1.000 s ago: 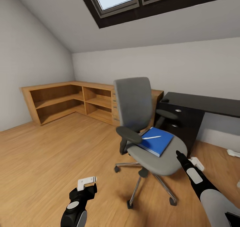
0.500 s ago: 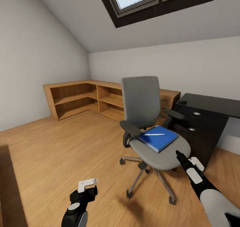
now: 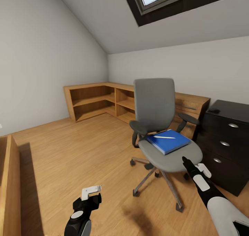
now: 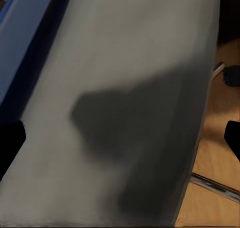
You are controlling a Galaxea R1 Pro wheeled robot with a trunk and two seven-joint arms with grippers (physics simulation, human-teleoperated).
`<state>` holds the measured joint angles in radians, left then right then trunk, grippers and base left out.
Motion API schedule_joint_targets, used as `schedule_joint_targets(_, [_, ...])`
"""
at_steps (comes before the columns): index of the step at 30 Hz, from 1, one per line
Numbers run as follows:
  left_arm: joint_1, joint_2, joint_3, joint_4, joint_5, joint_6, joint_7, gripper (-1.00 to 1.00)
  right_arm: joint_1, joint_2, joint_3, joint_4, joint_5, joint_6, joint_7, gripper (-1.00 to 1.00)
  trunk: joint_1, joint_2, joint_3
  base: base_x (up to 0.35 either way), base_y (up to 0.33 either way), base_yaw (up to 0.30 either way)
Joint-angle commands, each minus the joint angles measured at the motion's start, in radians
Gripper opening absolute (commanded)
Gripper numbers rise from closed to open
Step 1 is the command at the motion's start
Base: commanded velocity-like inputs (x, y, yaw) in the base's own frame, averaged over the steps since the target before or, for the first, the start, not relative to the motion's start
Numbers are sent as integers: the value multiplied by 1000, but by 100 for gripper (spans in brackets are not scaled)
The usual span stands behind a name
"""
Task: In the bedroom, organize the workspace by keeping the computer under the desk, ensuring the monitor is on the desk, placing the keyboard on the desk next to the monitor, placing the mouse on the desk next to the keyboard, moving the folder from the swivel chair onto the desk next to the mouse, stacking the notebook on top of the folder with the pen on top of the notebook, and positioning the swivel chair next to the desk.
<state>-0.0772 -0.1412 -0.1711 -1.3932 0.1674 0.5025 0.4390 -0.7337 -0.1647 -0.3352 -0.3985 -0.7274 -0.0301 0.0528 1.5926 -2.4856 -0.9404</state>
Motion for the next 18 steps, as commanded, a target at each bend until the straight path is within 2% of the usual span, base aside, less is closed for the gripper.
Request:
schedule_joint_targets(1, [-1,0,-3,0,10,2,9,100,-1,1,4,0,-15,-2,10,100,0,0,-1,2,0,274])
schedule_joint_targets(4, [-1,-1,-9,23,9,2,9,100,-1,1,4,0,-15,-2,10,100,0,0,-3,13,0,274])
schedule_joint_targets(5, [-1,1,-63,31,9,1,11,100,-1,1,4,0,-15,-2,10,100,0,0,-3,243,0,261])
schedule_joint_targets(8, [-1,3,-90,34,9,1,12,100,-1,1,4,0,-15,-2,10,100,0,0,-4,293,0,132])
schedule_joint_targets(18, [-1,3,-94,34,9,2,12,100,-1,2,5,1,-14,-2,12,100,0,0,-4,299,0,7])
